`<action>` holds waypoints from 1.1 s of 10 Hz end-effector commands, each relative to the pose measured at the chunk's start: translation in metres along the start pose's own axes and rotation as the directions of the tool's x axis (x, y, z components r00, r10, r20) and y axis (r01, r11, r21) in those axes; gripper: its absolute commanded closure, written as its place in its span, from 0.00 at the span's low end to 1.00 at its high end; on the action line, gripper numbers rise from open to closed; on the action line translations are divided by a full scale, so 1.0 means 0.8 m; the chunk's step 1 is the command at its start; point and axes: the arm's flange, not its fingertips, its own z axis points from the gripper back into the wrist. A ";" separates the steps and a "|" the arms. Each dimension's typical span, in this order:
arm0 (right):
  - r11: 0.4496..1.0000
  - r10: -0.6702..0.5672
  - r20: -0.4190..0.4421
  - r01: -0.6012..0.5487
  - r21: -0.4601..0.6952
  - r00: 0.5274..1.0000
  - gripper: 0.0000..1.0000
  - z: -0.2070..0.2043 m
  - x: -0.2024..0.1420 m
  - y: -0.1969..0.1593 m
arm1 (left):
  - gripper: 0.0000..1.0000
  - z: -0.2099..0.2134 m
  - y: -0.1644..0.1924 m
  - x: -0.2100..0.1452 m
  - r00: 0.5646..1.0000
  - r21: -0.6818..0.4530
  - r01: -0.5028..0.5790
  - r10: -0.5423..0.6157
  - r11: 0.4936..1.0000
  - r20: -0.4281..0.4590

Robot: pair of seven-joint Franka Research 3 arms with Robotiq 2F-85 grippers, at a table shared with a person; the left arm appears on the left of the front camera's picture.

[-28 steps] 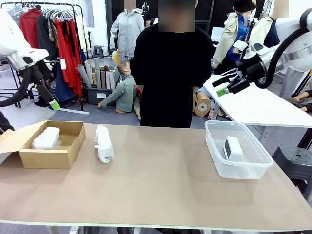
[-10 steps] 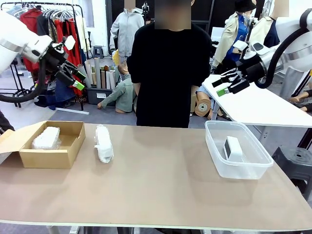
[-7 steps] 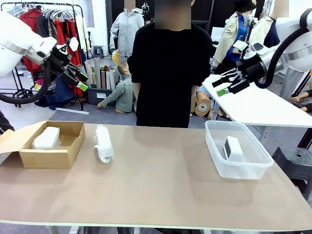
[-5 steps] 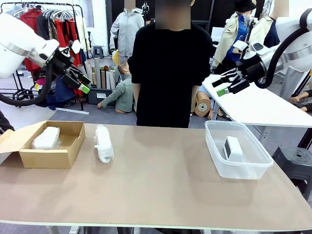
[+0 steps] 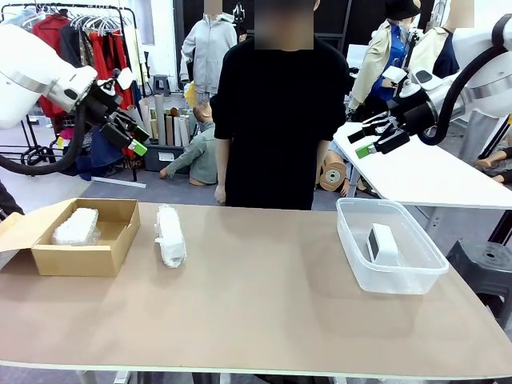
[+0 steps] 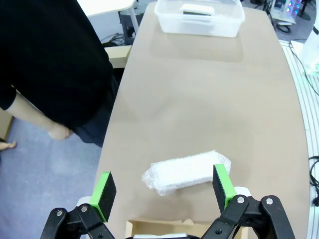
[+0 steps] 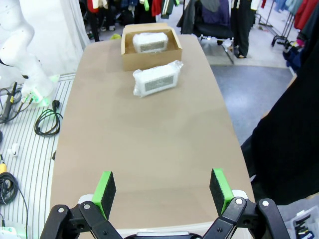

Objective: Separate and place wrapped and unwrapped clocks.
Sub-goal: Pick up the Digital clock indicated by the person.

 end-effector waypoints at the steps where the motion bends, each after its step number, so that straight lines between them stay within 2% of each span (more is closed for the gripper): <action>1: 1.000 0.004 0.001 -0.004 -0.005 1.000 0.00 0.001 0.002 0.000 | 0.00 -0.001 0.001 0.002 1.000 0.012 0.002 -0.002 1.000 0.002; 11: 1.000 0.004 0.001 -0.004 -0.005 1.000 0.00 0.001 0.002 0.000 | 0.00 -0.001 0.001 0.002 1.000 0.012 0.002 -0.002 1.000 0.002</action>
